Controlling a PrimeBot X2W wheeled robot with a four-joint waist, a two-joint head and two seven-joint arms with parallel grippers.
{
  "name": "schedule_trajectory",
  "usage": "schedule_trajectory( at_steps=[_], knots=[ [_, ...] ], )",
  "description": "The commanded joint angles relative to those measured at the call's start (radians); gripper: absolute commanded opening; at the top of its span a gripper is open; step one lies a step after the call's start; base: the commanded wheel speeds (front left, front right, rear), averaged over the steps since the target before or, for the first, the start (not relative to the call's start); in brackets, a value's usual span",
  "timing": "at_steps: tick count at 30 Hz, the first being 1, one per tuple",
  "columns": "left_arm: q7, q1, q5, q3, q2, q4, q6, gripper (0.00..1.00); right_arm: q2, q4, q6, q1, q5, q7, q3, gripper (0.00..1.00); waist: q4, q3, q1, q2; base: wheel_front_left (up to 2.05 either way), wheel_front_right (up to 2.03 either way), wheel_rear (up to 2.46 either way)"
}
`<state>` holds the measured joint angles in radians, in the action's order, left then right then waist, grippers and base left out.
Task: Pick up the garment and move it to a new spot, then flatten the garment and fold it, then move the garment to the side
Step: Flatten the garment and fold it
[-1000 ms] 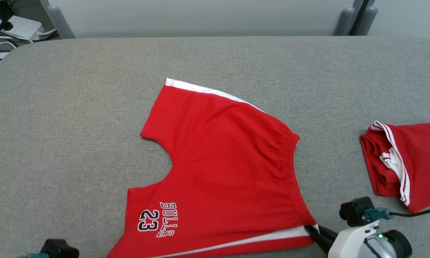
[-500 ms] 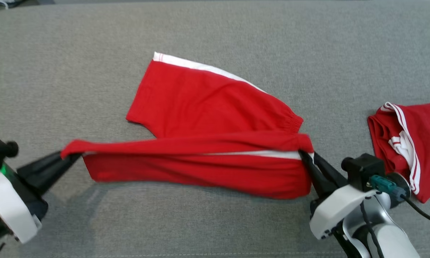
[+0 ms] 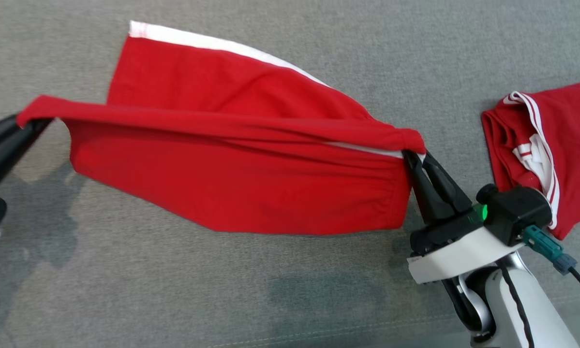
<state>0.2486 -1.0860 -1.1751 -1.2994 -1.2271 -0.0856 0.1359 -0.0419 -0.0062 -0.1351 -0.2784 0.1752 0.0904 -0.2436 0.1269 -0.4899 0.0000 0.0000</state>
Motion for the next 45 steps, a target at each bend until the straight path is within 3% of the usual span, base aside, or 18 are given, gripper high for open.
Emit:
schedule_trajectory(
  at_steps=[1,9,21,29,35,38,39,40,41,45],
  knots=[
    [0.013,-0.035,0.006,0.065,-0.075,0.009,-0.005,0.0,-0.009,-0.013,0.004,-0.017,0.007,0.018,-0.016,0.0,0.04,-0.044,0.0,0.0,0.0,0.0,0.0],
    [0.013,-0.053,0.047,0.169,-0.124,-0.027,-0.005,0.0,-0.008,0.003,0.004,-0.09,0.075,0.098,-0.082,0.0,0.098,-0.12,0.0,0.0,0.0,0.0,0.0],
    [0.013,-0.064,0.089,0.244,-0.189,-0.047,-0.005,0.0,-0.008,-0.009,0.004,-0.125,0.125,0.169,-0.118,0.0,0.17,-0.199,0.0,0.0,0.0,0.0,0.0],
    [0.013,-0.065,0.093,0.344,-0.19,-0.043,-0.005,0.0,-0.008,-0.086,0.004,-0.137,0.152,0.171,-0.153,0.0,0.184,-0.229,0.0,0.0,0.0,0.0,0.0],
    [0.013,-0.014,0.091,0.363,-0.188,-0.044,-0.005,0.0,-0.008,-0.11,0.004,-0.134,0.158,0.171,-0.151,0.0,0.185,-0.244,0.0,0.0,0.0,0.0,0.0],
    [0.013,0.013,0.09,0.38,-0.184,-0.05,-0.005,0.44,-0.008,-0.118,0.004,-0.137,0.159,0.171,-0.156,0.0,0.187,-0.256,0.0,0.0,0.0,0.0,0.0],
    [0.013,0.019,0.089,0.389,-0.183,-0.052,-0.005,0.64,-0.008,-0.116,0.004,-0.139,0.163,0.171,-0.158,0.23,0.188,-0.261,0.0,0.0,0.0,0.0,0.0],
    [0.013,0.028,0.09,0.394,-0.182,-0.059,-0.005,1.0,-0.008,-0.111,0.004,-0.141,0.168,0.171,-0.161,0.6,0.189,-0.263,0.0,0.0,0.0,0.0,0.0],
    [0.013,0.037,0.086,0.4,-0.18,-0.064,-0.005,1.0,-0.008,-0.11,0.004,-0.144,0.18,0.171,-0.167,1.0,0.189,-0.266,0.0,0.0,0.0,0.0,0.0],
    [0.013,0.067,0.081,0.421,-0.176,-0.083,-0.005,1.0,-0.008,-0.107,0.004,-0.161,0.197,0.171,-0.192,1.0,0.184,-0.276,0.0,0.0,0.0,0.0,0.0]
  ],
)
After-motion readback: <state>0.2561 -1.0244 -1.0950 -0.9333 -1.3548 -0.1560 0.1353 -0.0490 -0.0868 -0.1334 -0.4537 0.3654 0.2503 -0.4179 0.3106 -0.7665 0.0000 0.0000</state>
